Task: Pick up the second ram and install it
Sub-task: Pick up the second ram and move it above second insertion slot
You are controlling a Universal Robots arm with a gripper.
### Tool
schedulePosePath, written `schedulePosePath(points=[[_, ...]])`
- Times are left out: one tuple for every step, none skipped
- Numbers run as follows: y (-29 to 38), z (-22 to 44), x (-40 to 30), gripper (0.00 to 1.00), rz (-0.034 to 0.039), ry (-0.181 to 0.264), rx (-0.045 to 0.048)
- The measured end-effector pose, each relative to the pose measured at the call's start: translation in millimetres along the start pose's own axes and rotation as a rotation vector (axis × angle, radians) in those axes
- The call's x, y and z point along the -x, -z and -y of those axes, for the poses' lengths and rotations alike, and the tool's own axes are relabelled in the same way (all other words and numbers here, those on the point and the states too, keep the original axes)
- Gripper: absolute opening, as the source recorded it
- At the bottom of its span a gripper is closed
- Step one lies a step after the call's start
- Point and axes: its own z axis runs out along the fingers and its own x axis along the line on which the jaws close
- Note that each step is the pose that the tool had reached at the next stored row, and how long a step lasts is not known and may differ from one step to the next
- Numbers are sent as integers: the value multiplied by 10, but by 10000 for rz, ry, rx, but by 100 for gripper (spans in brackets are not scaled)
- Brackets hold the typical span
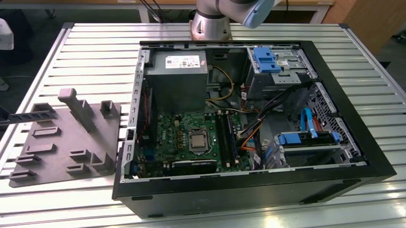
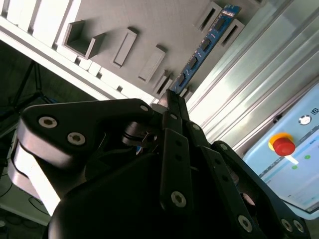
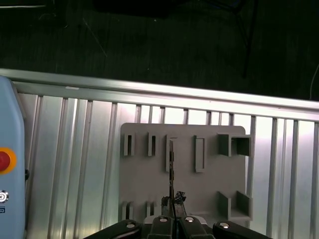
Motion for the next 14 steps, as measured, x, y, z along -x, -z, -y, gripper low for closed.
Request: schedulePosePath(points=[[8, -1, 1, 11, 5, 0, 0], [16, -1, 1, 11, 10, 0, 0], [25, -1, 2, 11, 15, 0, -1], [33, -2, 3, 11, 19, 1, -1], [42, -2, 4, 11, 23, 1, -1], [50, -2, 4, 11, 26, 1, -1], [58, -3, 5, 11, 28, 1, -1], [66, -3, 5, 11, 32, 1, -2], [74, -3, 6, 11, 35, 1, -2], [82, -4, 7, 11, 37, 1, -2], [89, -4, 8, 11, 40, 1, -2], [97, -4, 8, 11, 44, 2, -4], [104, -5, 9, 11, 47, 2, -4], [112, -5, 9, 11, 49, 3, -3]])
